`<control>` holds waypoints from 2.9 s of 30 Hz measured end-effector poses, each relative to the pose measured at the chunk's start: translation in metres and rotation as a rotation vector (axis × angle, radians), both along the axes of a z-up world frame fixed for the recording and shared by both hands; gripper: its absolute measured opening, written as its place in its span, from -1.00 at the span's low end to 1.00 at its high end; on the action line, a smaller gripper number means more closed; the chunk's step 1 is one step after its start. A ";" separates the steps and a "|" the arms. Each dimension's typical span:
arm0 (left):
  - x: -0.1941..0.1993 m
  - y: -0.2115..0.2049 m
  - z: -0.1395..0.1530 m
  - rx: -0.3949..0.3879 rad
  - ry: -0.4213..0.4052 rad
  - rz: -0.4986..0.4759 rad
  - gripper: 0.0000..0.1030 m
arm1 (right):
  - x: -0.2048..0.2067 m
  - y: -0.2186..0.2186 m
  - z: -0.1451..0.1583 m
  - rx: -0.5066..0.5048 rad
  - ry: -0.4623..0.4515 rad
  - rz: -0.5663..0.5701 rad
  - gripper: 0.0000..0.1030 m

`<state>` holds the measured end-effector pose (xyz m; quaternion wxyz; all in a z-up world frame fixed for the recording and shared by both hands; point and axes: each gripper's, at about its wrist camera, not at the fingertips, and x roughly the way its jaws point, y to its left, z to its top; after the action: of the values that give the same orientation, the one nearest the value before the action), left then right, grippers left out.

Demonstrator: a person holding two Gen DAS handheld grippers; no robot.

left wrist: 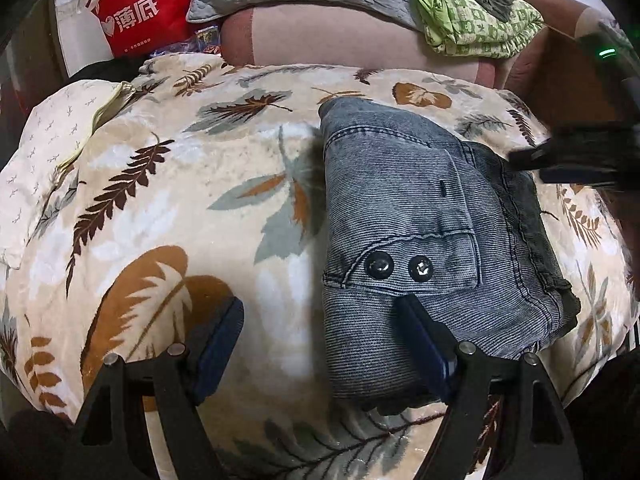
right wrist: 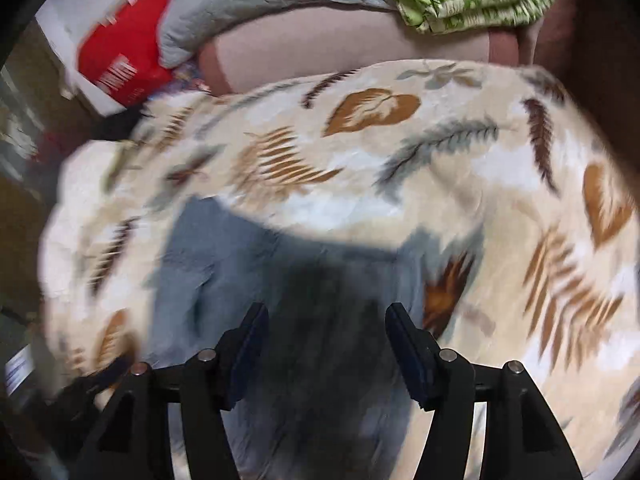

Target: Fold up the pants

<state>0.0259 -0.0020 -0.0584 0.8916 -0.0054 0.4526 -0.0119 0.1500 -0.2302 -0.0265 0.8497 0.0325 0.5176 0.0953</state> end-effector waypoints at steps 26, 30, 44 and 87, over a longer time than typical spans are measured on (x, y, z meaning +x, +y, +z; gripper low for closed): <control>-0.001 -0.003 0.019 0.029 0.042 0.019 0.56 | -0.121 -0.030 -0.013 0.024 -0.076 -0.063 0.57; -0.005 -0.005 0.023 0.046 0.035 0.021 0.55 | -0.131 -0.018 0.001 0.043 -0.135 -0.043 0.60; -0.011 -0.002 0.028 0.036 0.024 0.024 0.56 | -0.123 -0.003 -0.032 -0.031 -0.084 -0.022 0.68; -0.004 0.007 0.000 -0.111 0.041 -0.029 0.57 | 0.040 0.118 -0.028 -0.342 -0.005 0.197 0.72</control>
<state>0.0216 0.0047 -0.0580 0.8802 -0.0488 0.4695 -0.0497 0.1898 -0.1118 -0.0542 0.8306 -0.1634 0.5250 0.0884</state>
